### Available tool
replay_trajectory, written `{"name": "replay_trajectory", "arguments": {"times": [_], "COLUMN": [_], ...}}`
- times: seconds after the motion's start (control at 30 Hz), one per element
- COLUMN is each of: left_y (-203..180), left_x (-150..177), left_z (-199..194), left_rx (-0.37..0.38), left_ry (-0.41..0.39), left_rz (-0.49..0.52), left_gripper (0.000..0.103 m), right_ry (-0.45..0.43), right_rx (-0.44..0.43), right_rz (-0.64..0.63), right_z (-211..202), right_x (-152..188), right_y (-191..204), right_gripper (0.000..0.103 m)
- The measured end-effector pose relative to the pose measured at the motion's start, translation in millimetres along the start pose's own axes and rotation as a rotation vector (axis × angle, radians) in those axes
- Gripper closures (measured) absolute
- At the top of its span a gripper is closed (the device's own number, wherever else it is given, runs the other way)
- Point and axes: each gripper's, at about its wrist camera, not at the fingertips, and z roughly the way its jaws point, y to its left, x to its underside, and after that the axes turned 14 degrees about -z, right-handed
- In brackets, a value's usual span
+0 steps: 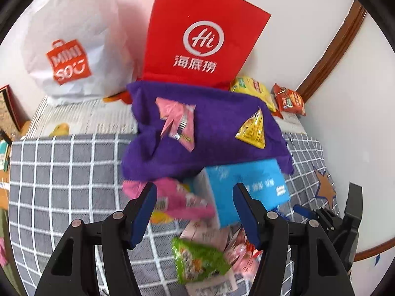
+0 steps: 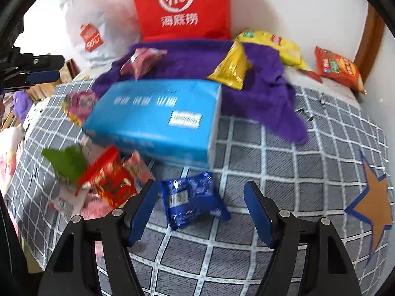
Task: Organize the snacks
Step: 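Grasp the blue packet with the right tool while the left tool returns to the pile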
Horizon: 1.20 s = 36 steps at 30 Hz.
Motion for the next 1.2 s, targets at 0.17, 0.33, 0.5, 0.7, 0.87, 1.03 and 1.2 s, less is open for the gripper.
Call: {"name": "replay_trajectory", "arguments": {"times": [0.17,0.33,0.5,0.7,0.87,1.03,1.2], "left_y": [12,21,26,22,14,8,12], "left_x": [17,31,44,64,80,90,94], "left_z": [-7,-9,-7,2,18,38,50], "left_rx": [-0.013,-0.026,-0.024,-0.004,0.033,0.037,0.013], "left_ry": [0.003,0.016,0.032,0.058,0.091,0.103,0.077], "left_rz": [-0.014,-0.023,-0.028,-0.003,-0.011,-0.017,-0.043], "left_gripper": [0.041,0.041,0.041,0.041,0.038,0.038,0.038], "right_ry": [0.029,0.049,0.035,-0.037,-0.076,-0.070,-0.086], "right_rx": [-0.023,0.019,0.000,0.057,0.122,0.135,0.163], "right_rz": [-0.035,-0.079,-0.050,0.020,0.110,0.120,0.088], "right_z": [16,30,19,-6,-7,8,9], "right_x": [5,7,12,22,34,38,40], "right_y": [9,17,16,3,-11,-5,-1], "right_gripper": [0.031,0.036,0.055,0.057,0.057,0.056,0.055]}}
